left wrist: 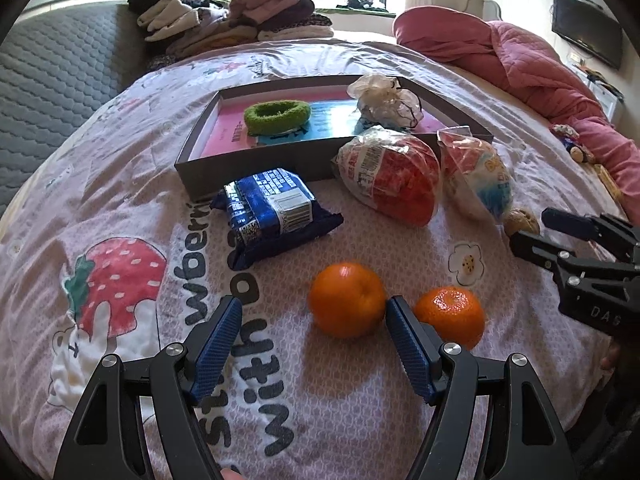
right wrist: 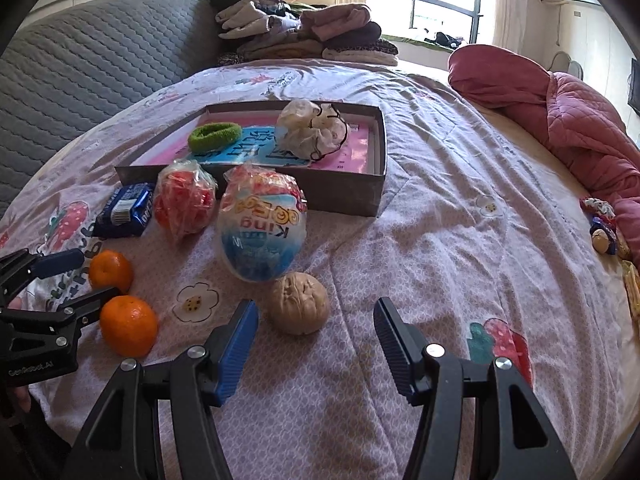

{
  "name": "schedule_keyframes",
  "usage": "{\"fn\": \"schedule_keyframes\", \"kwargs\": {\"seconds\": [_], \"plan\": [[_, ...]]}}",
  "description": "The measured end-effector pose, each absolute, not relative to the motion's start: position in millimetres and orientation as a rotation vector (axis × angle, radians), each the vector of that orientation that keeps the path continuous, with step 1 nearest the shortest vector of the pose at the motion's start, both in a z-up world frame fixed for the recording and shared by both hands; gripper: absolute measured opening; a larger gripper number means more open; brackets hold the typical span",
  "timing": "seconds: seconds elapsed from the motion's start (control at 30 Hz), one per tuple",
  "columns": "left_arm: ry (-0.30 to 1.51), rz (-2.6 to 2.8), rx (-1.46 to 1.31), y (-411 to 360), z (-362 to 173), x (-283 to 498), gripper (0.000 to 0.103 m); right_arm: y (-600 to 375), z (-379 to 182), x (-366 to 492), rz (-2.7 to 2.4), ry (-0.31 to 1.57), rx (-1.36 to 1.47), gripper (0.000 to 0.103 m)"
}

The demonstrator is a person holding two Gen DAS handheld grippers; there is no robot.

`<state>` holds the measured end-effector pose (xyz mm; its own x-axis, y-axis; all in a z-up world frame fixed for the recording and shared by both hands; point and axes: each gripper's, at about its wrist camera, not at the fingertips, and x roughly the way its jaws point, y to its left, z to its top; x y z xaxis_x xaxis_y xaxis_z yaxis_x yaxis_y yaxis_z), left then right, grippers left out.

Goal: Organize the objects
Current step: 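Grasp a tangerine with left gripper while right gripper grasps the walnut, then lift and carry tangerine with left gripper while right gripper carries walnut to tray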

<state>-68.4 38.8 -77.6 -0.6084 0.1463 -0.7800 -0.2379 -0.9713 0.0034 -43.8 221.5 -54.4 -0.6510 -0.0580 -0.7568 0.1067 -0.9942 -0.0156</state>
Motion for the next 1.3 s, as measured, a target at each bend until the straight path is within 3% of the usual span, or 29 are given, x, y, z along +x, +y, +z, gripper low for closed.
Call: {"fn": "schedule_keyframes", "kwargs": {"seconds": [0.27, 0.43, 0.57, 0.7, 1.3], "plan": [[0.087, 2.643, -1.269, 32.2, -79.1, -80.7, 0.074, 219.8, -60.4, -56.2, -2.766, 0.098, 1.252, 0.059], [0.099, 2.625, -1.26, 37.6, -81.6, -78.1, 0.059, 218.9, -64.1, -56.9, -2.757, 0.092, 1.238, 0.051], [0.13, 2.614, -1.256, 43.5, -83.2, -75.6, 0.039, 219.2, -64.7, -56.9, -2.757, 0.089, 1.223, 0.041], [0.148, 2.62, -1.249, 46.0, -84.0, -74.7, 0.039, 221.5, -64.6, -56.6, -2.753, 0.067, 1.216, 0.033], [0.104, 2.659, -1.209, 35.9, -67.7, -64.6, 0.038, 211.4, -42.8, -36.1, -2.745, 0.088, 1.146, 0.033]]}}
